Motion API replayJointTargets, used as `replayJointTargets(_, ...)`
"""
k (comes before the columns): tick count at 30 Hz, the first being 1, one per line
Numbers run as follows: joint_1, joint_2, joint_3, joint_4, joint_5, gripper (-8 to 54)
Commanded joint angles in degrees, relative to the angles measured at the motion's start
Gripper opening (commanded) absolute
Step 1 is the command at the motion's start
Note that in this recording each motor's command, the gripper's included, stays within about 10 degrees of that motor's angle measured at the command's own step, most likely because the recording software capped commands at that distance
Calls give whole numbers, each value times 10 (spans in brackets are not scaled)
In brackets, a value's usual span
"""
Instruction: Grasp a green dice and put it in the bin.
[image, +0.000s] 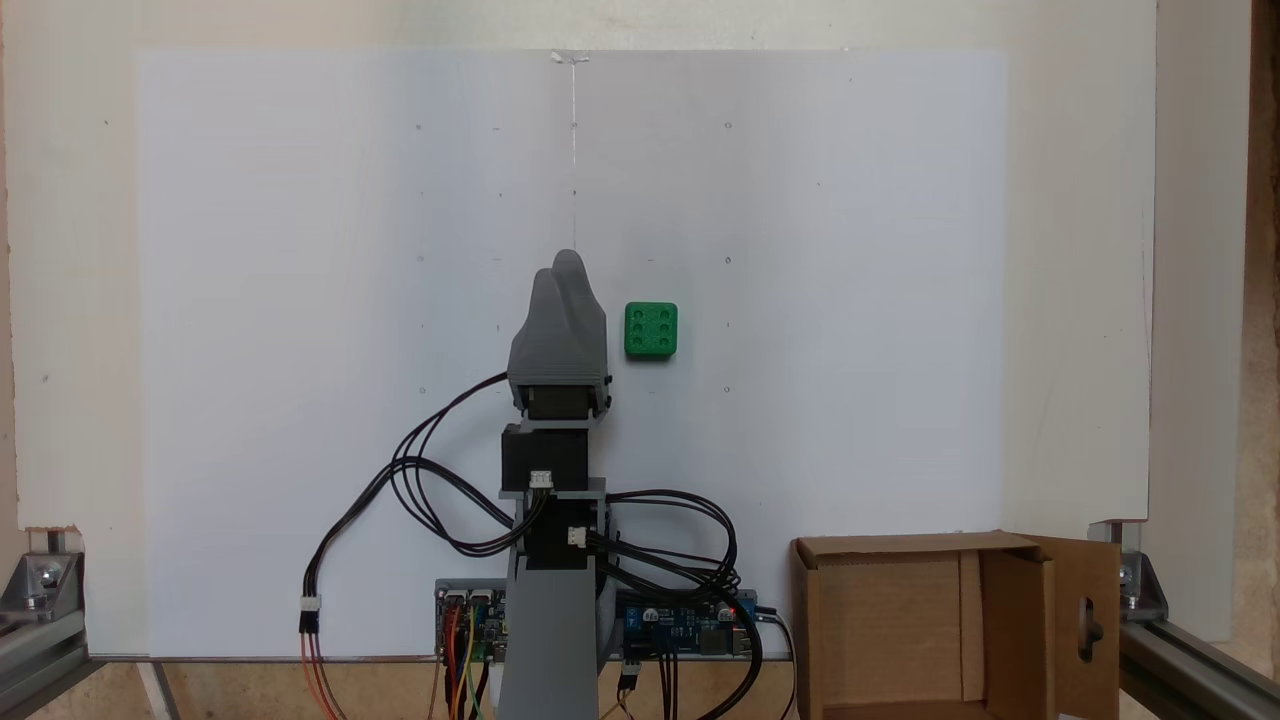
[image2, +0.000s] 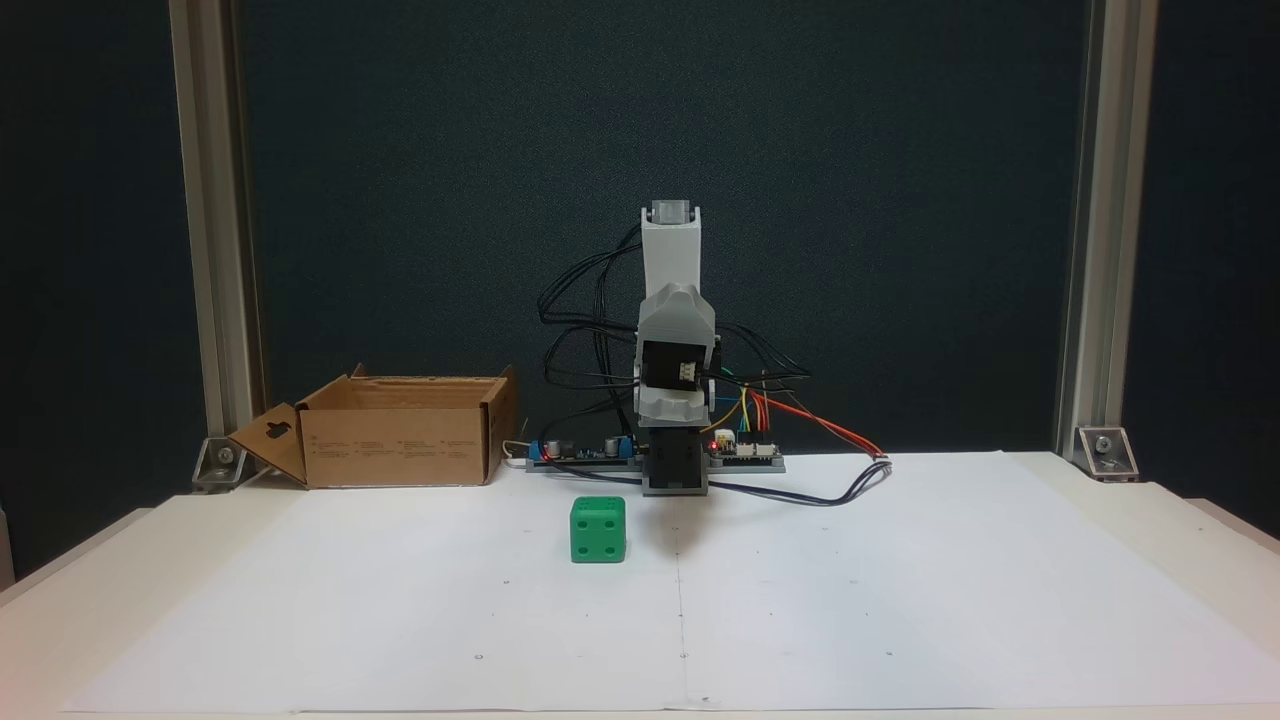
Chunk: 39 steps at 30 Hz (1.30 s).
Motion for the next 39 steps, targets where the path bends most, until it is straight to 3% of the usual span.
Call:
replayJointTargets(1, 0, 61, 27, 1, 15, 442)
replayJointTargets(11, 4, 62, 5, 0, 11, 439)
replayJointTargets(27, 27, 65, -269, 570, 16, 432)
replayJointTargets(39, 52, 63, -503, 1029, 90, 433)
